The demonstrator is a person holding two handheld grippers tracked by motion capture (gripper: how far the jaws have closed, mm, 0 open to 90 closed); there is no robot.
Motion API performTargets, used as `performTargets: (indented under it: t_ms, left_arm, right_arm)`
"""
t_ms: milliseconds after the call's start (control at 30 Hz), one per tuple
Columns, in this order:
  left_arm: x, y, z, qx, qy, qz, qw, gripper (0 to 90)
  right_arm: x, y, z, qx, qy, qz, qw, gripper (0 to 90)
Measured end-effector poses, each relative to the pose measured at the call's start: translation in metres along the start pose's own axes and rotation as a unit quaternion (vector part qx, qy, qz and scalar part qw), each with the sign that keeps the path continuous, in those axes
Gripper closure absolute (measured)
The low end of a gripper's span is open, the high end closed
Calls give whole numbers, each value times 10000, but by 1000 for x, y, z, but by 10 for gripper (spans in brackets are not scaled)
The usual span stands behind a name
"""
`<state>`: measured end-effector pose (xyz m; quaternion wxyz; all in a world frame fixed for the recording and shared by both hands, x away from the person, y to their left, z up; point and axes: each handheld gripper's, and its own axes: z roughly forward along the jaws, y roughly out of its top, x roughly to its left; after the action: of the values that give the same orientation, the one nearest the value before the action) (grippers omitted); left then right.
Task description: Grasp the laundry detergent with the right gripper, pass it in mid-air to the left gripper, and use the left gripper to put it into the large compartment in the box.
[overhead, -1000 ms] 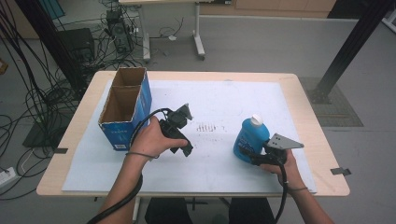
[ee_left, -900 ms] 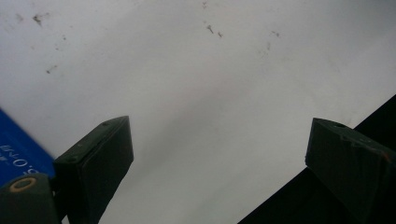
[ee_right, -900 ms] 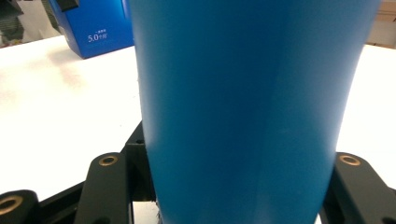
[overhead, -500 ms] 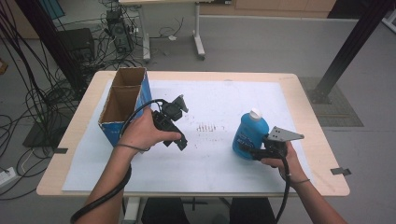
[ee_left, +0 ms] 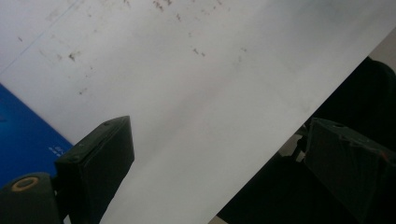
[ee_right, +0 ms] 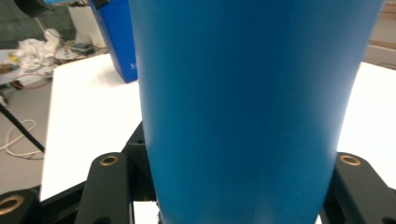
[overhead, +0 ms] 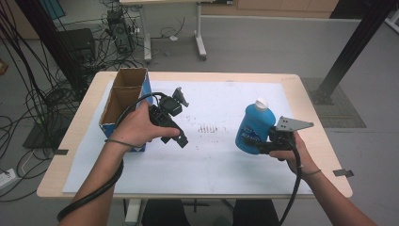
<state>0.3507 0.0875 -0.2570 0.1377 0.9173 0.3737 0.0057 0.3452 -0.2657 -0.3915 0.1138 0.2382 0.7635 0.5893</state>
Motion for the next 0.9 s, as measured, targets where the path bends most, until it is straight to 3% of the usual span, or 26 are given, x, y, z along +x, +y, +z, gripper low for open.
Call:
performTargets:
  t_ms: [167,300,433,600,733,900]
  left_arm:
    - [-4,2,-8,-32,-94,107,9999,89]
    - [-11,9,-18,236,269,369,9987,85]
    - [-16,15,-30,214,269,479,9983,85]
    - [-19,21,-43,182,230,637,9975,84]
    - [-23,26,-54,59,96,850,9963,84]
    - [-28,33,-68,-20,-120,1223,9924,83]
  right_arm:
    - [-1,12,0,-41,209,2,9998,418]
    - [1,21,3,-38,373,-47,9993,418]
    - [3,30,6,8,544,-136,9984,418]
    - [5,39,9,83,686,-241,9973,418]
    - [6,51,11,150,941,-334,9949,418]
    - [6,62,14,132,1185,-365,9922,419]
